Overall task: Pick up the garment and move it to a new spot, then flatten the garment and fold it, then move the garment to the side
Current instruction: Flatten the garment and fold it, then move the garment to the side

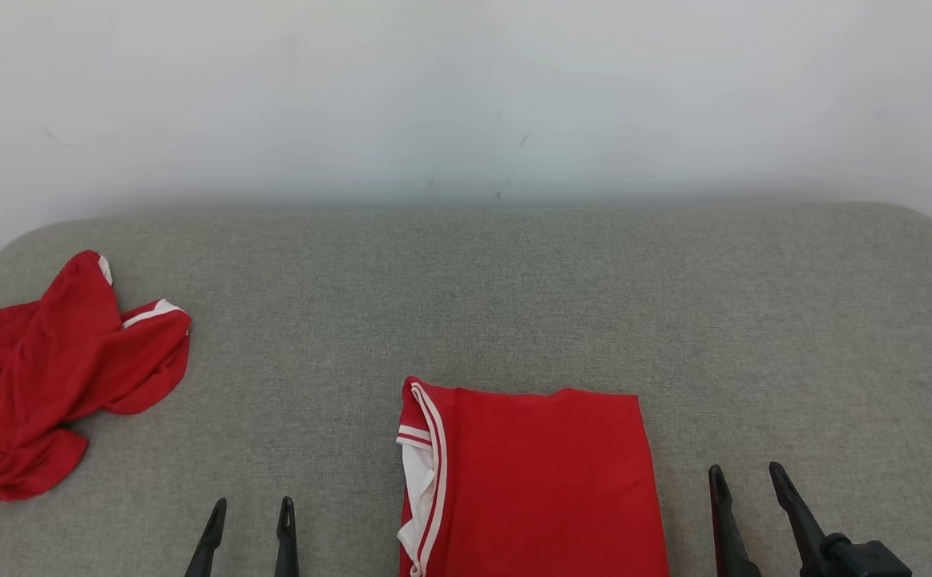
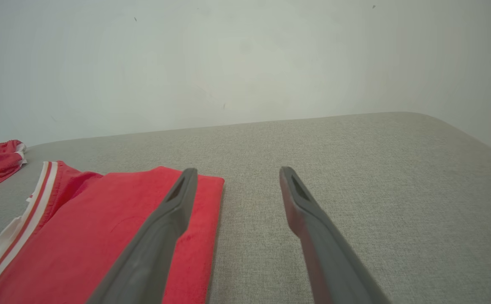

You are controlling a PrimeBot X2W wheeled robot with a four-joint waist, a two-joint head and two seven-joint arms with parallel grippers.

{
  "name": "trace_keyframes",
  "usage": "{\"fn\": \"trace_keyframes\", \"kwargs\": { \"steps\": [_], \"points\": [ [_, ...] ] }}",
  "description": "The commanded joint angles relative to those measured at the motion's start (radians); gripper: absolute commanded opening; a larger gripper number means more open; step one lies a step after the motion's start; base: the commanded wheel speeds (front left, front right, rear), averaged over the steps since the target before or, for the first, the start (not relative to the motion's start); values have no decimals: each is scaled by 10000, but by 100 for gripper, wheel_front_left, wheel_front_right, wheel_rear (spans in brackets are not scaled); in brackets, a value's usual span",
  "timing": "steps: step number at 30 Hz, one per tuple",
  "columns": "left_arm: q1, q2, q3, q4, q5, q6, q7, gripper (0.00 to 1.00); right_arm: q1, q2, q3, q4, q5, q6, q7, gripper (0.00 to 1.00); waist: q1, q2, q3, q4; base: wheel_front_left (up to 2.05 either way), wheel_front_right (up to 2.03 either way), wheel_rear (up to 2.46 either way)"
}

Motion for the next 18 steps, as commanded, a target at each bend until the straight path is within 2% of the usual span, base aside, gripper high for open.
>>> {"fn": "trace_keyframes", "kwargs": {
  "steps": [1, 18],
  "points": [
    [143, -3, 18, -48, 58, 23, -30, 100, 100, 29, 6, 3, 49, -21, -8, 100, 0, 0, 6, 1, 0, 0, 0],
    [130, -3, 126, -96, 103, -9, -30, 100, 82, 30, 54, 25, 110, -21, -8, 100, 0, 0, 43, 8, 0, 0, 0]
  ]
}}
